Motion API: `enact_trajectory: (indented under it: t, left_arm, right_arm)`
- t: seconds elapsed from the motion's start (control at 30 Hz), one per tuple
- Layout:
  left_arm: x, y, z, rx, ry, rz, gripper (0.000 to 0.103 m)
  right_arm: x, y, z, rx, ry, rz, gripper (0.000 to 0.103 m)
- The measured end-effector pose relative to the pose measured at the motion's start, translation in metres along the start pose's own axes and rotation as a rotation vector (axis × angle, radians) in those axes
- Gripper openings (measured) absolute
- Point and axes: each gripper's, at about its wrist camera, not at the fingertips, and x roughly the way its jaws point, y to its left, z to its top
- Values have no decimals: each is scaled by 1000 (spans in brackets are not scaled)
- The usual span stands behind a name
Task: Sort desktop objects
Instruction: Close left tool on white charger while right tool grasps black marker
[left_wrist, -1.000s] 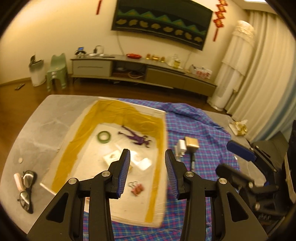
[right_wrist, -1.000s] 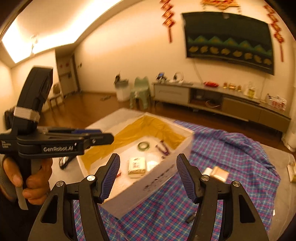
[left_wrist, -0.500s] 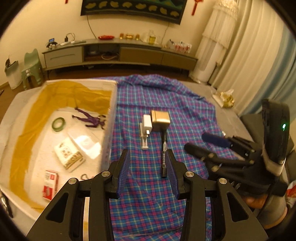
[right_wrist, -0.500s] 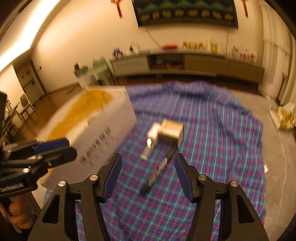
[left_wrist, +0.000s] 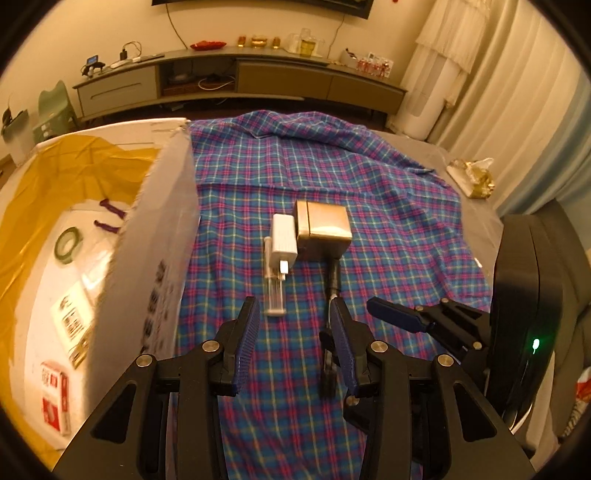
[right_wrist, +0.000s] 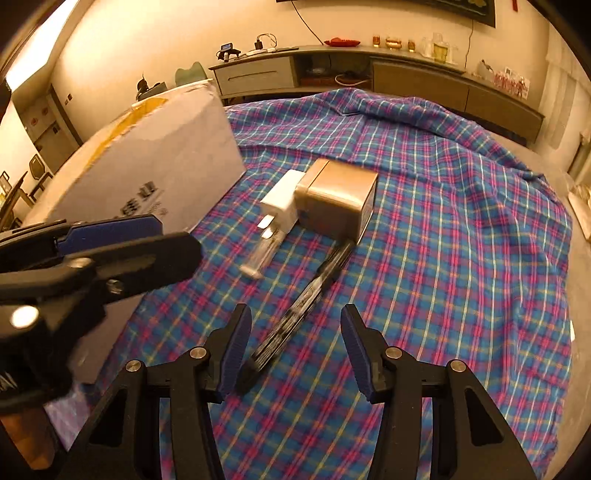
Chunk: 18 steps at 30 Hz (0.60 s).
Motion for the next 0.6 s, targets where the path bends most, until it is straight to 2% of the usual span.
enact_trajectory:
  t: [0.1,0.23,0.27,0.47,0.53,0.57,0.6]
  left_arm:
    - [15,-2,9,-3,-1,13,44]
    - [34,-3,16,-1,6,28,45]
    - [39,-3,18,4,7,33,45]
    - [64,-1,24,-8,-2,60,44]
    - [67,0,25,-19,-17,59,37]
    - [69,0,25,-19,-19,62,23]
    - [70,-1,25,-14,-22,67,23]
  right_arm:
    - [14,-7,0,10,22,13,50]
    - [21,-14,1,-9,45,14,31]
    - [19,-16,1,-14,50,13,30]
    - [14,-26,0,3,51,4,30]
    - [16,-26,0,3,47,8,31]
    - [18,-25,0,-5,46,6,31]
    - [18,-25,1,-8,47,9,31]
